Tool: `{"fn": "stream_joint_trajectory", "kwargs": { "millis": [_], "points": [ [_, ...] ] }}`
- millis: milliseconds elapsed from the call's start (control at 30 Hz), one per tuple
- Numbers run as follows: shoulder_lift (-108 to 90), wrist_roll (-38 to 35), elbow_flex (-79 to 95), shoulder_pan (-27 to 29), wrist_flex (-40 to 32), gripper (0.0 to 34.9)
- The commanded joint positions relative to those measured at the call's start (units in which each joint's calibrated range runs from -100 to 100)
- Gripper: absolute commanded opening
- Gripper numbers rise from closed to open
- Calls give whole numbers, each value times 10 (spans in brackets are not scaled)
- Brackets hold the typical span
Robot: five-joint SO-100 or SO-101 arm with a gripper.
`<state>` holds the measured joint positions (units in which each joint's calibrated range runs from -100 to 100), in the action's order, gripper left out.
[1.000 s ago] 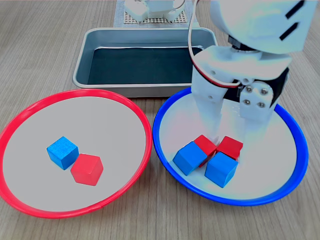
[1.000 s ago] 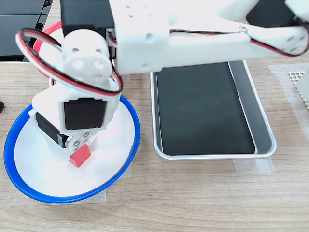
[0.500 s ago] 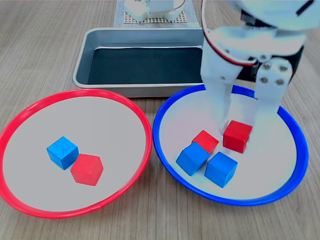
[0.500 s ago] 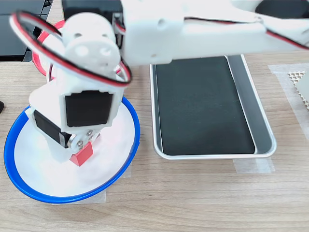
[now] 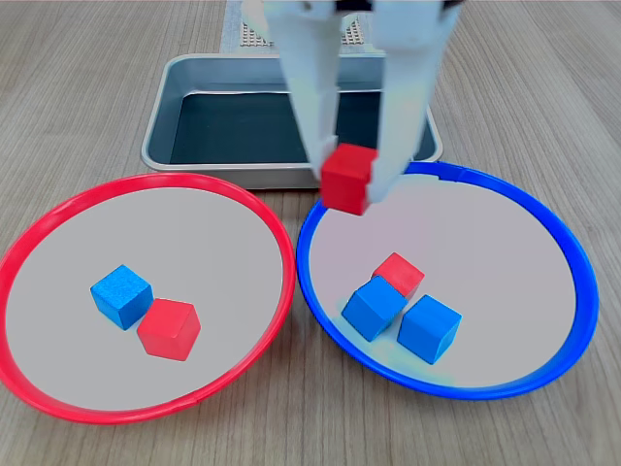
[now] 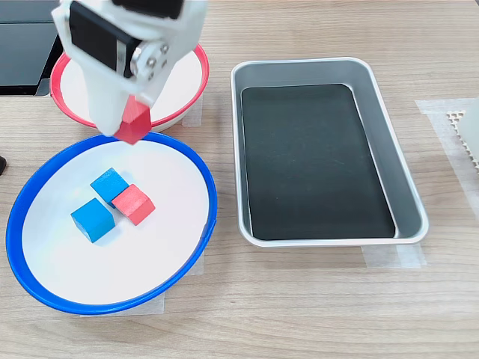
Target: Relocate any misplaced blocks to their matching dishes.
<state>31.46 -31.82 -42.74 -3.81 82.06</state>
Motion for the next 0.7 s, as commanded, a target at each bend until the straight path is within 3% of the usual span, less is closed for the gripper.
{"fn": "stream_joint_trajectory", "kwargs": {
  "millis": [0,233,433,667],
  "points": [
    [-57,-34,50,46,-39,4],
    [-71,-66,131,104,-123,4],
    [-47,-76,185,123,-200,4],
    [-10,-83,194,133,-242,4]
  ]
}}
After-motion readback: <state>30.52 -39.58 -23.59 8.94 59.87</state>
